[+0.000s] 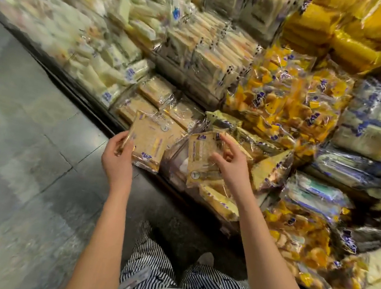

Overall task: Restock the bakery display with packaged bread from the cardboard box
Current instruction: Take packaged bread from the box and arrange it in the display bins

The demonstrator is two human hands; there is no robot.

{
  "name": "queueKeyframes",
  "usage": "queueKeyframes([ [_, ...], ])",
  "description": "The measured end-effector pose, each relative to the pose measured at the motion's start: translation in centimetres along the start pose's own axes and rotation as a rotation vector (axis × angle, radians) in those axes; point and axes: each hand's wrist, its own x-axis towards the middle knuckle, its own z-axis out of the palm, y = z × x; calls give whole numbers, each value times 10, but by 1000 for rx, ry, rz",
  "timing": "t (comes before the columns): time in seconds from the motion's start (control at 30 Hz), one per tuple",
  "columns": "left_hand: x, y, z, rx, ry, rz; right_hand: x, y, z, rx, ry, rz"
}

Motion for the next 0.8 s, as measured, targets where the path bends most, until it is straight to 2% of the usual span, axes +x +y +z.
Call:
queueKeyframes([
  [0.13, 49, -5, 1, -21, -19, -40, 31, -4, 30, -52, 39, 30],
  [0.4, 185, 15, 3, 41, -285, -15, 89, -30, 112, -70, 209, 123],
  [0.67, 262, 17, 3, 136, -559, -82, 136, -36, 151, -280, 180, 195],
  [0.8, 288, 13, 3, 214, -664, -82, 170, -46, 155, -504, 111, 231],
])
